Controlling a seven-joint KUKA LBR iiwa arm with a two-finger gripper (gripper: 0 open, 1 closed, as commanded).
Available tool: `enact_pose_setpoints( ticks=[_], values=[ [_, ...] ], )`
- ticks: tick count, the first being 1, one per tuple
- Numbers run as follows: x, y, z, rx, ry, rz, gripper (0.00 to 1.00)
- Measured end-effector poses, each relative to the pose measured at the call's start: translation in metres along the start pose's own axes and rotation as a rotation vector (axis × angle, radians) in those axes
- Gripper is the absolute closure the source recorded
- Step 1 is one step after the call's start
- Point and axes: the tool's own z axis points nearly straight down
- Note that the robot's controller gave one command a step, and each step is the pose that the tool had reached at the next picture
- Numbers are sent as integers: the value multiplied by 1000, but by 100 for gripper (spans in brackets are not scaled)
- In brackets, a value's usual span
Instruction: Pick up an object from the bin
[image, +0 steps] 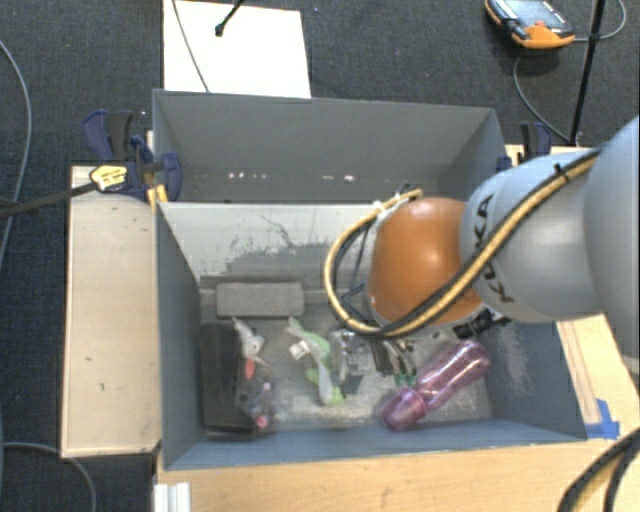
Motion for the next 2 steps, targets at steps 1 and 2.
enact_pose_setpoints(
  ticks=[1,2],
  values=[
    [0,0,0,0,0,4,0],
    [0,0,0,0,0,5,0]
  ],
)
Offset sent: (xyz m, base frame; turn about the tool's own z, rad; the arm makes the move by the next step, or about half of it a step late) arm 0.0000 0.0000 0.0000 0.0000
